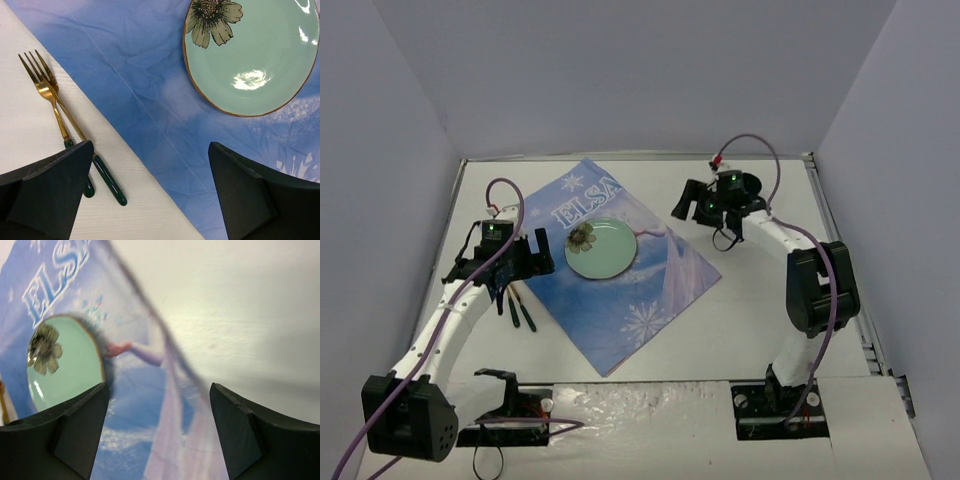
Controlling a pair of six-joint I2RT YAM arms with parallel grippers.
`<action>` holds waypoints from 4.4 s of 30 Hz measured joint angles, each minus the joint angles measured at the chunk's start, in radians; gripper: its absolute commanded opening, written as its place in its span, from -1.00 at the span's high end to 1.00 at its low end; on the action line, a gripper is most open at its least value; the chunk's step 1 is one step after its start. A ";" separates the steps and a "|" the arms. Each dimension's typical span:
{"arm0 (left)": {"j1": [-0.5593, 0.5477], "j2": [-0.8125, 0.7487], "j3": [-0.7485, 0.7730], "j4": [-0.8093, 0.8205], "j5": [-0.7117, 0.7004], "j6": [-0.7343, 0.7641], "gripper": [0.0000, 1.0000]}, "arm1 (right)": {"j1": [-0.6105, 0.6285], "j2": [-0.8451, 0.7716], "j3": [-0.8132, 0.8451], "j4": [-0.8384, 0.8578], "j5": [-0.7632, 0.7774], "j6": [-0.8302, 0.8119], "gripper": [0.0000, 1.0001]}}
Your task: Set the dinner table for one person
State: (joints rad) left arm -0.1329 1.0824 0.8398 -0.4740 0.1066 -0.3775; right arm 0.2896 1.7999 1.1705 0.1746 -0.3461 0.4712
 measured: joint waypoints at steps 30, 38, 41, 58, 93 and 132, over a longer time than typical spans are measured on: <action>0.000 0.037 0.000 0.000 0.001 0.003 -0.94 | -0.408 0.172 0.310 -0.250 0.026 -0.802 -0.44; 0.000 0.044 0.001 0.000 0.000 0.003 -0.94 | -0.415 0.260 0.365 -0.251 -0.023 -0.836 -0.20; 0.000 0.050 0.002 0.000 0.000 0.003 -0.94 | -0.415 0.286 0.378 -0.251 -0.040 -0.839 -0.13; 0.000 0.059 0.002 0.000 0.000 0.004 -0.94 | -0.413 0.309 0.432 -0.262 -0.072 -0.829 1.00; 0.000 0.045 0.002 0.001 0.022 -0.001 -0.94 | 0.139 -0.551 -0.311 -0.161 0.268 -0.424 1.00; 0.000 0.039 0.002 0.000 -0.002 -0.001 -0.94 | 0.359 -0.584 -0.660 0.086 0.573 -0.166 1.00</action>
State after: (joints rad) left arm -0.1329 1.1217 0.8417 -0.4745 0.1048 -0.3785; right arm 0.6488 1.2158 0.5108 0.2606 0.2273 0.3054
